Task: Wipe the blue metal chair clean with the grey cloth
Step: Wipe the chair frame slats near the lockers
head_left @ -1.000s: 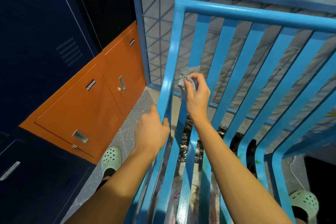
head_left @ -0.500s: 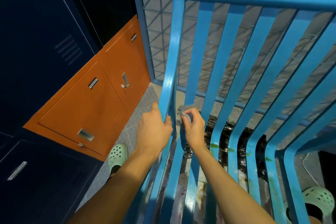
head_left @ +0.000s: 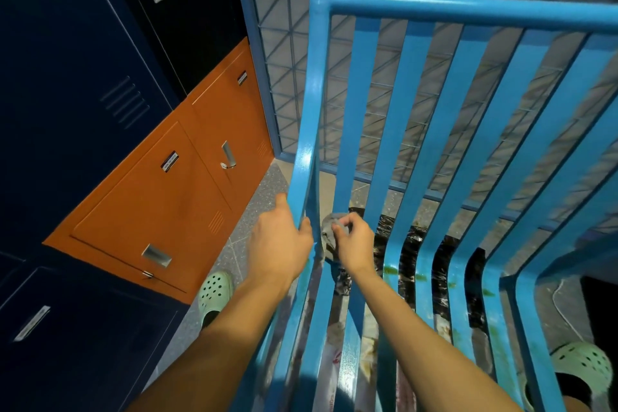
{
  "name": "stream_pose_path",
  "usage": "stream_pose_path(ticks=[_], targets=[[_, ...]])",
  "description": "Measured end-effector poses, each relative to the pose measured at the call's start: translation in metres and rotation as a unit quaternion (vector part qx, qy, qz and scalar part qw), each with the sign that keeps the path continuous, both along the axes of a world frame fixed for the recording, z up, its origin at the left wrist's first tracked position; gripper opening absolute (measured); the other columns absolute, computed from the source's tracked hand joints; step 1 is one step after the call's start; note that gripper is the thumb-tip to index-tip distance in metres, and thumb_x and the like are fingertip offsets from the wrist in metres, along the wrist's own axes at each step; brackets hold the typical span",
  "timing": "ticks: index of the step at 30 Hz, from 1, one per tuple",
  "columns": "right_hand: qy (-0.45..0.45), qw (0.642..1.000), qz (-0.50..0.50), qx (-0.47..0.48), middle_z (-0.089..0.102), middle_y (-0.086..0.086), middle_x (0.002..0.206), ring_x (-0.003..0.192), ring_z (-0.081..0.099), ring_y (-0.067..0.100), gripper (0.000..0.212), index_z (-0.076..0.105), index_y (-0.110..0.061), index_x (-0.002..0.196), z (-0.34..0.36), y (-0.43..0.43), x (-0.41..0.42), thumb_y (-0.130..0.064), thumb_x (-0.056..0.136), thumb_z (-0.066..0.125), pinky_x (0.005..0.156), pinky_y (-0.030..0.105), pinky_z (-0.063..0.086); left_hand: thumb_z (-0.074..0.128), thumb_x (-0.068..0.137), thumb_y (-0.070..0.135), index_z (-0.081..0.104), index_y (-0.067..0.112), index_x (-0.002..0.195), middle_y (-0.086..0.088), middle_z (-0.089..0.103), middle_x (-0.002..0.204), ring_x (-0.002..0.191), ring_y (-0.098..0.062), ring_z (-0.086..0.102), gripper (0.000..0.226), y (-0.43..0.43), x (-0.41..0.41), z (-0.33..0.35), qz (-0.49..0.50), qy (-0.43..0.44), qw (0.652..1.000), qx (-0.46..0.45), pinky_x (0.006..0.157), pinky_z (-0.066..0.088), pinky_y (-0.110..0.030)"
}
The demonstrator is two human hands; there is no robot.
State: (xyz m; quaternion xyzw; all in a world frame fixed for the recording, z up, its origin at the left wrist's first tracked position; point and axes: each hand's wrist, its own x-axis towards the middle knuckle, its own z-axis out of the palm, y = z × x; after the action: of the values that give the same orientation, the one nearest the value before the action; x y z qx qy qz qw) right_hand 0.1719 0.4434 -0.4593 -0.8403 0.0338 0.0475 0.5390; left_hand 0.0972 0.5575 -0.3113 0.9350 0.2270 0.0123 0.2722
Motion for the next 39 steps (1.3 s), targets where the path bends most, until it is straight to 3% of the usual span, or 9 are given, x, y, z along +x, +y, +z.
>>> stream_pose_path(ticks=[3, 8, 13, 18, 21, 26, 35, 39], targets=[[-0.062, 0.998, -0.010, 0.012, 0.063, 0.005, 0.079, 0.070, 0.055, 0.015, 0.011, 0.059, -0.008, 0.081, 0.027, 0.003, 0.010, -0.011, 0.091, 0.063, 0.060, 0.021, 0.038, 0.056, 0.098, 0.031, 0.040, 0.013, 0.139, -0.009, 0.065, 0.092, 0.079, -0.028, 0.064, 0.048, 0.000, -0.001, 0.000, 0.002, -0.004, 1.000, -0.005, 0.070, 0.057, -0.045], [-0.185, 0.982, -0.005, 0.037, 0.062, 0.001, 0.075, 0.069, 0.055, 0.014, 0.010, 0.061, -0.010, 0.080, 0.095, 0.004, 0.040, -0.012, 0.090, 0.062, 0.064, 0.027, 0.044, 0.055, 0.098, 0.030, 0.038, 0.013, 0.142, -0.011, 0.065, 0.096, 0.082, -0.031, 0.064, 0.050, 0.001, -0.001, 0.001, 0.003, -0.006, 1.000, -0.008, 0.074, 0.057, -0.047], [-0.304, 0.949, -0.014, 0.078, 0.054, -0.012, 0.072, 0.066, 0.049, -0.006, 0.010, 0.059, -0.012, 0.081, 0.186, 0.007, 0.079, -0.010, 0.089, 0.063, 0.062, 0.010, 0.038, 0.056, 0.098, 0.030, 0.039, 0.012, 0.139, -0.011, 0.065, 0.091, 0.079, -0.032, 0.065, 0.048, 0.000, -0.002, 0.001, 0.004, -0.010, 1.000, -0.003, 0.071, 0.058, -0.048], [-0.380, 0.918, -0.051, 0.098, 0.053, -0.014, 0.073, 0.067, 0.048, -0.009, 0.008, 0.058, -0.011, 0.081, 0.240, 0.016, 0.107, -0.009, 0.086, 0.063, 0.065, 0.010, 0.037, 0.056, 0.098, 0.029, 0.039, 0.012, 0.139, -0.010, 0.065, 0.091, 0.079, -0.031, 0.065, 0.048, 0.000, -0.001, 0.000, 0.001, -0.016, 1.000, -0.009, 0.072, 0.058, -0.048], [-0.384, 0.914, -0.062, 0.113, 0.060, -0.004, 0.079, 0.075, 0.053, 0.003, 0.009, 0.056, -0.014, 0.084, 0.231, 0.025, 0.105, -0.007, 0.086, 0.061, 0.069, 0.014, 0.041, 0.057, 0.098, 0.030, 0.039, 0.012, 0.140, -0.011, 0.065, 0.092, 0.080, -0.032, 0.066, 0.050, 0.002, 0.000, -0.002, 0.000, -0.016, 1.000, -0.011, 0.072, 0.058, -0.048], [-0.357, 0.926, -0.039, 0.114, 0.061, 0.010, 0.089, 0.084, 0.057, 0.020, 0.002, 0.059, -0.005, 0.089, 0.168, 0.026, 0.086, -0.006, 0.088, 0.058, 0.074, 0.028, 0.046, 0.057, 0.098, 0.029, 0.039, 0.012, 0.141, -0.011, 0.065, 0.098, 0.082, -0.032, 0.065, 0.049, 0.001, -0.001, -0.001, -0.004, -0.022, 1.000, -0.014, 0.074, 0.057, -0.048], [-0.239, 0.968, 0.017, 0.067, 0.055, 0.005, 0.087, 0.081, 0.053, 0.013, 0.007, 0.058, -0.008, 0.085, 0.053, 0.014, 0.034, -0.005, 0.090, 0.062, 0.072, 0.018, 0.041, 0.058, 0.097, 0.029, 0.044, 0.011, 0.132, -0.011, 0.064, 0.091, 0.076, -0.033, 0.064, 0.042, 0.002, -0.001, -0.003, -0.003, -0.025, 1.000, -0.011, 0.066, 0.056, -0.046], [-0.197, 0.979, 0.019, 0.057, 0.056, 0.003, 0.085, 0.081, 0.053, 0.014, 0.007, 0.059, -0.007, 0.084, 0.022, 0.012, 0.015, -0.003, 0.089, 0.062, 0.071, 0.020, 0.041, 0.058, 0.097, 0.030, 0.042, 0.012, 0.135, -0.009, 0.063, 0.090, 0.075, -0.031, 0.064, 0.045, 0.002, 0.000, -0.004, -0.001, -0.021, 1.000, -0.004, 0.066, 0.056, -0.045]])
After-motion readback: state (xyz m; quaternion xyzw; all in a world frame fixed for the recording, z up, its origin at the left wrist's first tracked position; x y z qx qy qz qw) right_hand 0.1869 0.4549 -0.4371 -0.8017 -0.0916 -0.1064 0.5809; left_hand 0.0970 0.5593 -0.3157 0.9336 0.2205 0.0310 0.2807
